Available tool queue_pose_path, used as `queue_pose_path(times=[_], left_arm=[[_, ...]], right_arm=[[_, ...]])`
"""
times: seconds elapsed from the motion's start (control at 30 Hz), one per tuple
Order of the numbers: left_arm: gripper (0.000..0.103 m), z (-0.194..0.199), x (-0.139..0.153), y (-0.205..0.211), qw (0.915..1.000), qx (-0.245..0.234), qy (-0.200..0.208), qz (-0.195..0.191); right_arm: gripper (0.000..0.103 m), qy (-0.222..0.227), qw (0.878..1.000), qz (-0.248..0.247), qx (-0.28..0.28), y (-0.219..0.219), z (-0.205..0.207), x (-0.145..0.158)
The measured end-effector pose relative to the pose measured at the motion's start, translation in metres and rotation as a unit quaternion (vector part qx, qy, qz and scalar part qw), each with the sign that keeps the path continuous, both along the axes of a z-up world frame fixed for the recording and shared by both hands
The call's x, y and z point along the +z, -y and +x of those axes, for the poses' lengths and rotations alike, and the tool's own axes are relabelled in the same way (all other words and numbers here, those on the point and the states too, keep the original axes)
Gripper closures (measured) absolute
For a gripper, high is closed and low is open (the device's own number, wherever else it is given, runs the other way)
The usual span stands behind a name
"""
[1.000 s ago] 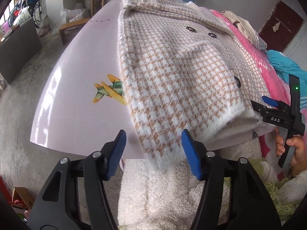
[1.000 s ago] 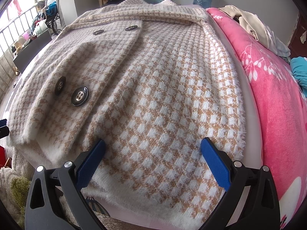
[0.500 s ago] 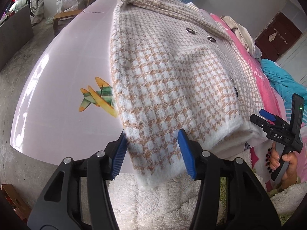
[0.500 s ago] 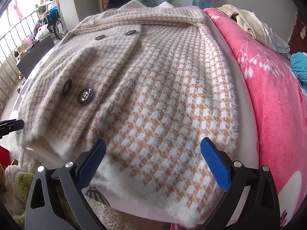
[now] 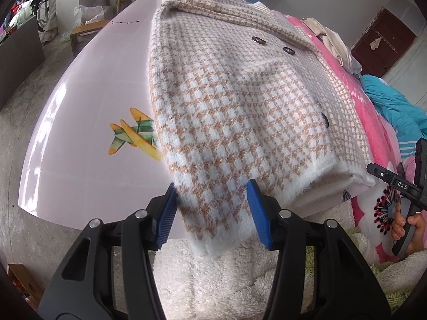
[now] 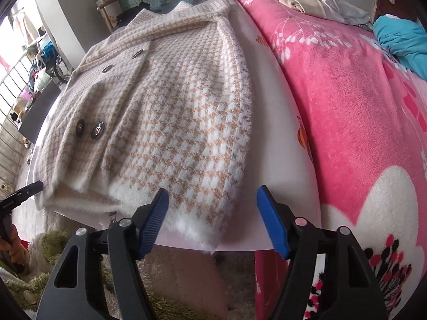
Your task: Fold large clothes
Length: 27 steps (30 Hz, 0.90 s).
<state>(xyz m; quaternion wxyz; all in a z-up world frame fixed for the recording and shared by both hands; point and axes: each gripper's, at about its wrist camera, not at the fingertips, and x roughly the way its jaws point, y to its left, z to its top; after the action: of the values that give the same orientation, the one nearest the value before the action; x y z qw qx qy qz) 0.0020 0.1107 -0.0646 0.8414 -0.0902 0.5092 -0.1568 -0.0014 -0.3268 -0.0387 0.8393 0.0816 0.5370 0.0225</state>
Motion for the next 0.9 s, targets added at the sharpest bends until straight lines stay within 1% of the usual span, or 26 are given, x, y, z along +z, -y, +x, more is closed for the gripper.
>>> queue_pose_path(times=[0.1,0.17,0.23,0.33,0.4,0.43,0.47,0.57,0.73,0.9], left_arm=[[0.055,0.001,0.001,0.005,1.0000,-0.003,0.004,0.008],[0.055,-0.003,0.001,0.005,0.9999,-0.005,0.007,0.012],[0.055,-0.007,0.001,0.004,0.9997,-0.007,0.010,0.019],[0.061,-0.012,0.002,0.004,0.9994,-0.012,0.017,0.027],[0.068,-0.014,0.004,0.000,0.9995,-0.012,0.021,0.020],[0.074,-0.013,0.004,-0.002,0.9996,-0.012,0.023,0.016],[0.083,-0.012,0.006,-0.002,0.9995,-0.012,0.025,0.013],[0.093,-0.010,0.014,-0.003,0.9991,-0.016,0.040,0.005],[0.095,-0.002,0.042,-0.005,0.9961,-0.023,0.083,-0.018],[0.095,0.023,0.077,-0.008,0.9899,-0.016,0.136,-0.039]], right_arm=[[0.055,-0.008,1.000,0.002,0.004,-0.003,-0.001,-0.003],[0.060,-0.011,1.000,-0.008,0.008,-0.007,-0.003,-0.004],[0.069,-0.013,1.000,-0.020,0.012,-0.011,-0.004,-0.005],[0.080,-0.018,1.000,-0.015,0.021,-0.014,-0.006,-0.007],[0.086,-0.018,0.999,-0.018,0.023,-0.014,-0.007,-0.006],[0.090,-0.016,0.999,-0.017,0.023,-0.014,-0.008,-0.005],[0.090,-0.015,1.000,-0.014,0.022,-0.013,-0.008,-0.004],[0.093,0.003,1.000,-0.013,0.028,-0.012,-0.008,0.007],[0.094,0.065,0.997,-0.009,0.029,-0.008,-0.001,0.046],[0.094,0.126,0.991,-0.008,0.038,-0.015,0.022,0.080]])
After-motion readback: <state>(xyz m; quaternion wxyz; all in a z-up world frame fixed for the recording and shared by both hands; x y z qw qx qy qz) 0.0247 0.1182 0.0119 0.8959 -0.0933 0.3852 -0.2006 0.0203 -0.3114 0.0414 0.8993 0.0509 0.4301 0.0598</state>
